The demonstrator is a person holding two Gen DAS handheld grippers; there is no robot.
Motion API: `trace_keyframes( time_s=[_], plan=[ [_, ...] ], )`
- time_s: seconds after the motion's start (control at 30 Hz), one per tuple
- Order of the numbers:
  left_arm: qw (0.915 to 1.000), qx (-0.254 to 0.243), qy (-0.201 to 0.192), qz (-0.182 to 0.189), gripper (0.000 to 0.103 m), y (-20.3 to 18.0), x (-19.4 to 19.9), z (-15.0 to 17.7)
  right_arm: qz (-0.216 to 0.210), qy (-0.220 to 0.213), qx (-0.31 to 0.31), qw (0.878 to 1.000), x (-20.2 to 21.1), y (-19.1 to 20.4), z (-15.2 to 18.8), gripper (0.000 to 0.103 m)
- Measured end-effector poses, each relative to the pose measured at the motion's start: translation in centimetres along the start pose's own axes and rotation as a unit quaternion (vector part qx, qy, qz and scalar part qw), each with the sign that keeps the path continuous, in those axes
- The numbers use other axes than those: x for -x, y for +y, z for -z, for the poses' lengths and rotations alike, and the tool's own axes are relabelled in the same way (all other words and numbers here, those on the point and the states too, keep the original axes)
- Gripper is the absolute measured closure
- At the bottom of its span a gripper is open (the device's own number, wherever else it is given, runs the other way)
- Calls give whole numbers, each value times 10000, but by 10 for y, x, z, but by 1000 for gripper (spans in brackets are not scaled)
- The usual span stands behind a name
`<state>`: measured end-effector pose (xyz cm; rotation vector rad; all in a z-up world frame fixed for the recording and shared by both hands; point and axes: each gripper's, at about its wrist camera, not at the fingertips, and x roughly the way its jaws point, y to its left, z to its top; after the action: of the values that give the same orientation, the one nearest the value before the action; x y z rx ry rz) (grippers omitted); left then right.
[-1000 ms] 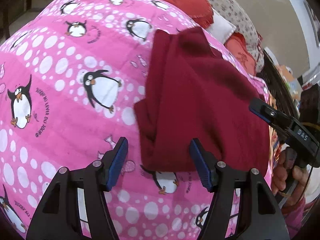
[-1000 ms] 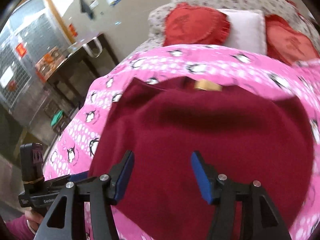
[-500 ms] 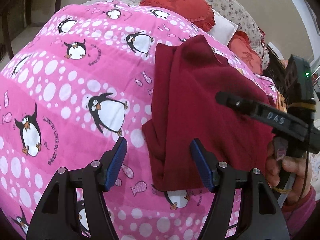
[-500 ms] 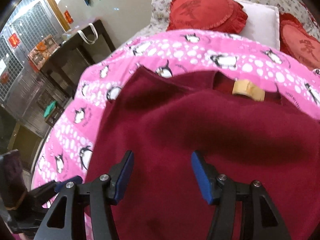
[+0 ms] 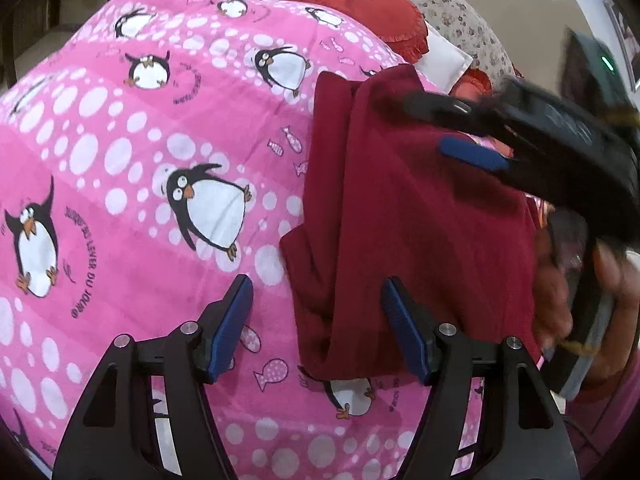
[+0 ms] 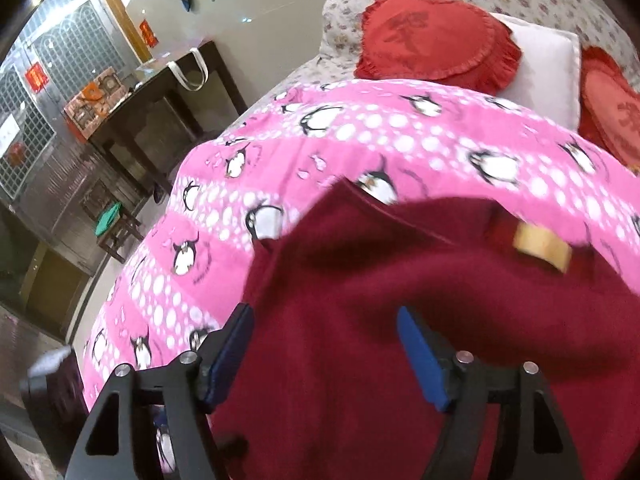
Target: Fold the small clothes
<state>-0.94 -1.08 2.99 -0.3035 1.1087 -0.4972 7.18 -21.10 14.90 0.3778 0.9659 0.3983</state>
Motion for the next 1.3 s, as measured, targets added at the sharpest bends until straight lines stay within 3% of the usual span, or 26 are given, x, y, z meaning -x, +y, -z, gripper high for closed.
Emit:
trace_keyframes(
  time_s=[0.2,0.3,0.4,0.47,0.5,0.53,0.57,0.63,0.73,0.87,1.07,1.1,1.23,1.3],
  plan=[
    [9998,42,3,183,27,2,-8,-3,355,610,334,9969,-50,27,-19,29],
    [9998,-18,-5,215,27,0,-11,-4,900,996,756,9881,-77,43,-19,19],
    [9996,-26,46,268,27,0,-14,-10,1213,1026,935,9829,-89,49,-16,17],
    [9995,-50,99,291,27,0,-14,-11,1285,947,1069,9814,-89,51,-12,22],
    [9995,-75,116,296,27,0,-14,-13,1316,867,1095,9814,-84,49,-10,37],
    [9994,-119,130,299,27,-1,-13,-15,1260,783,1070,9831,-77,44,-10,50],
    [9993,-198,145,292,27,-3,-12,-17,1075,729,992,9866,-70,37,-9,57],
    [9988,-334,133,323,27,-8,-9,-23,304,612,498,9964,-46,13,-9,84],
    [9973,-649,77,328,27,-20,-4,-25,-208,274,118,9993,-14,-7,-6,86],
    [9942,-1030,4,302,27,-43,-6,-34,-486,-95,-20,9988,17,-18,1,87],
    [9939,-1009,153,427,28,-60,-22,-41,-742,-368,-146,9965,50,-23,7,87],
    [9933,-1037,121,494,30,-66,-19,-42,-765,-420,-143,9961,56,-24,8,87],
    [9872,-1425,-90,717,60,-102,-2,-44,-834,-716,-175,9938,92,-43,7,87],
    [9810,-1763,-207,787,65,-130,10,-43,-820,-871,-166,9927,107,-52,9,87]
  ],
)
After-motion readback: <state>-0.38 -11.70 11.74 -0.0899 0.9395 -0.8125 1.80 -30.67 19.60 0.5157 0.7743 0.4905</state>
